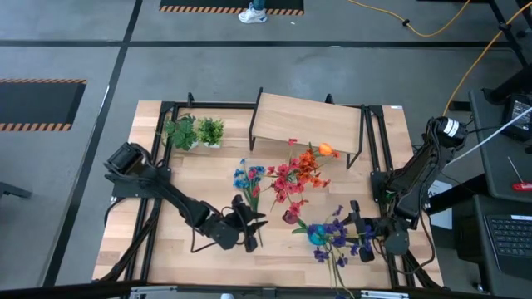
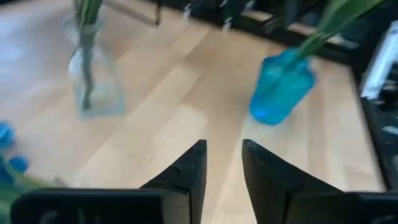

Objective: Pick and place flowers into a vace then onto a shelf
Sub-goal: Put the blue flowers into the blue vase

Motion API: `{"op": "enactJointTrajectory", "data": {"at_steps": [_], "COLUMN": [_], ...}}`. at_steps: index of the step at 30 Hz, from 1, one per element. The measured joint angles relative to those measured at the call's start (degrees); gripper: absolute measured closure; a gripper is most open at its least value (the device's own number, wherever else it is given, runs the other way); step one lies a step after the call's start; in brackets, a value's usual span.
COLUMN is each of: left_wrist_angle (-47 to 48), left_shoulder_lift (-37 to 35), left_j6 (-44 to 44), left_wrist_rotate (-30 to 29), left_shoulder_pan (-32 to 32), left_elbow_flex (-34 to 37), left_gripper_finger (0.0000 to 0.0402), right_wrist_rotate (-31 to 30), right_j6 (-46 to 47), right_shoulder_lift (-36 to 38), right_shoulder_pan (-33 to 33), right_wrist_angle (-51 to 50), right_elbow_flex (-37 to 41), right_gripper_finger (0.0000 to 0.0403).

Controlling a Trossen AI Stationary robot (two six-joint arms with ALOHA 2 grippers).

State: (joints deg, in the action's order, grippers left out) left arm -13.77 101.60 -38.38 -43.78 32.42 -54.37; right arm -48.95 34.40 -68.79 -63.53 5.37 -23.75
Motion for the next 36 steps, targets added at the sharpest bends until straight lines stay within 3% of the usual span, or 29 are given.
{"op": "enactJointTrajectory", "data": {"at_steps": [7,14,20,25,30,36], "left_wrist_angle": [6.0,13.6,16.9,33.9,52.0,59.1], "left_shoulder_lift": [1.6,1.4,1.4,1.4,1.2,1.4], "left_j6": [-12.1,-23.4,-21.8,-19.1,-23.3,-30.5], "left_wrist_rotate": [0.9,11.6,21.3,24.1,23.9,21.5], "left_shoulder_pan": [-3.1,-7.8,-11.1,-12.0,-11.9,-11.9], "left_elbow_flex": [0.0,0.0,-1.4,-10.3,-20.2,-22.6], "left_gripper_finger": [0.0274,0.0273,0.0276,0.0277,0.0277,0.0277], "right_wrist_rotate": [0.0,0.0,0.0,0.0,0.0,0.0], "right_j6": [-0.1,-0.1,-0.1,-0.1,-0.1,-0.1], "right_shoulder_lift": [0.0,0.0,0.0,0.0,0.0,0.0], "right_shoulder_pan": [0.0,0.0,0.0,0.0,0.0,0.0], "right_wrist_angle": [0.0,0.1,0.1,0.0,0.0,0.0], "right_elbow_flex": [0.0,0.0,0.0,0.0,0.0,0.0], "right_gripper_finger": [0.0222,0.0222,0.0222,0.0222,0.0222,0.0222]}}
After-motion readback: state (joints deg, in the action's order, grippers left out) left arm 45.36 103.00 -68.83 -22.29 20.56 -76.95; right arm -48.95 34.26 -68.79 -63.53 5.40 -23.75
